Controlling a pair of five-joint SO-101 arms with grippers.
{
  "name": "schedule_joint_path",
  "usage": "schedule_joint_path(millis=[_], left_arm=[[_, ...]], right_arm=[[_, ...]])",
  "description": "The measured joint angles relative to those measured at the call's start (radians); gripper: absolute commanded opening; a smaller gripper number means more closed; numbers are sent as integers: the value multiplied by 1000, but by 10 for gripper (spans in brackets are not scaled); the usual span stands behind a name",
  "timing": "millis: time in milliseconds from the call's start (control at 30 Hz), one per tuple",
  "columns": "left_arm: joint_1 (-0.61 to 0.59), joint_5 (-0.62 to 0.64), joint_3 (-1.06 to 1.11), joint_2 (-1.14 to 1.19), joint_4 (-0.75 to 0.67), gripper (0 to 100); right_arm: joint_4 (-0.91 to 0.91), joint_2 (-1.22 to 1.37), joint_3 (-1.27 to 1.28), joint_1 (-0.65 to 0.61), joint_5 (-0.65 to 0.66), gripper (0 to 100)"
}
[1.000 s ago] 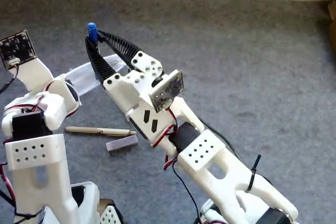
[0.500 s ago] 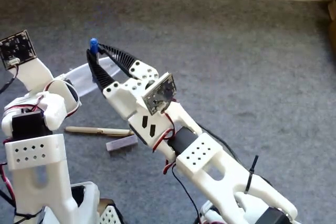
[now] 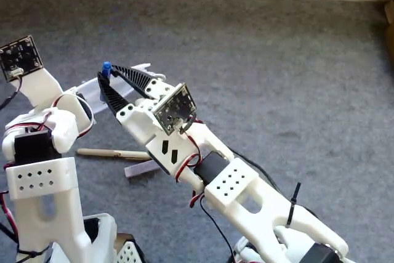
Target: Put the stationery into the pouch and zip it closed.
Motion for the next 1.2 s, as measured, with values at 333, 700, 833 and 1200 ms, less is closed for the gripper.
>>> schedule_joint_path(millis=[333,700,833,1200], left_arm=[[0,0,0,0,0,6],[3,0,0,0,0,6],[3,0,0,0,0,6],[-34,0,0,0,0,6]], right_arm=[[170,0,0,-2,0,141],[244,-15,0,-2,3,145],[356,-97,0,-2,2,145],[783,-295,-26,48,-11,144]])
